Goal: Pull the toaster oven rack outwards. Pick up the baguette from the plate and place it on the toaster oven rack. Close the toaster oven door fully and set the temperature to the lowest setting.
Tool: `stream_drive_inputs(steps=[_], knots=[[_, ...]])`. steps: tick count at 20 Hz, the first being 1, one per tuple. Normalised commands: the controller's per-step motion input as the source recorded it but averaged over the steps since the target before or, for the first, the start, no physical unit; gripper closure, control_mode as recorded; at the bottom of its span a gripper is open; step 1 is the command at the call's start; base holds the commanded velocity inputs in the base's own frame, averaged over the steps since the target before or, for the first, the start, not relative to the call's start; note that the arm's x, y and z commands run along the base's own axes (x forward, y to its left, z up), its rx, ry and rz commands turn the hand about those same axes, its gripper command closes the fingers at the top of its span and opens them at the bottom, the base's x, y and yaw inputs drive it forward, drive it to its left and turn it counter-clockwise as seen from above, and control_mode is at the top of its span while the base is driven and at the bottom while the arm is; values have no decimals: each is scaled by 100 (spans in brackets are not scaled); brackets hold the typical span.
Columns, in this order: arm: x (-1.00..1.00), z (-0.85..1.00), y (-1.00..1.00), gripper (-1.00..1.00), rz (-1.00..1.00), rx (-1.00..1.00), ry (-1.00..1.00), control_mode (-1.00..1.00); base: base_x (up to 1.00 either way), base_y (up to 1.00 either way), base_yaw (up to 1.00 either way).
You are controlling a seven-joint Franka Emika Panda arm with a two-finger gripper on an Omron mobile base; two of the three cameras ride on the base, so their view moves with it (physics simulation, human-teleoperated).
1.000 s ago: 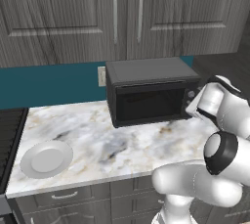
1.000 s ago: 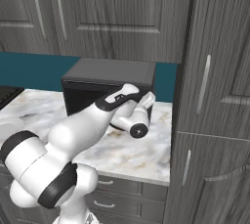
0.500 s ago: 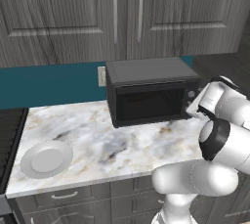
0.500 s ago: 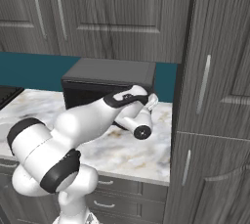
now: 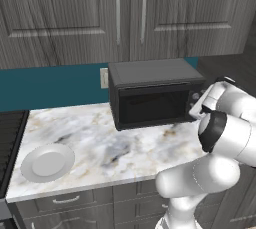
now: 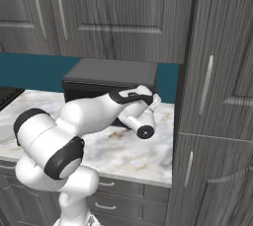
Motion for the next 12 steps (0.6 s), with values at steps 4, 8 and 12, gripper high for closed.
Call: stream_drive_inputs(steps=[4, 8, 12], knots=[[19, -7, 0, -100, 2, 0, 0, -100, 0, 0, 0], [12, -3, 0, -100, 3, 0, 0, -100, 0, 0, 0], [1, -10, 0, -100, 4, 0, 0, -100, 0, 0, 0]])
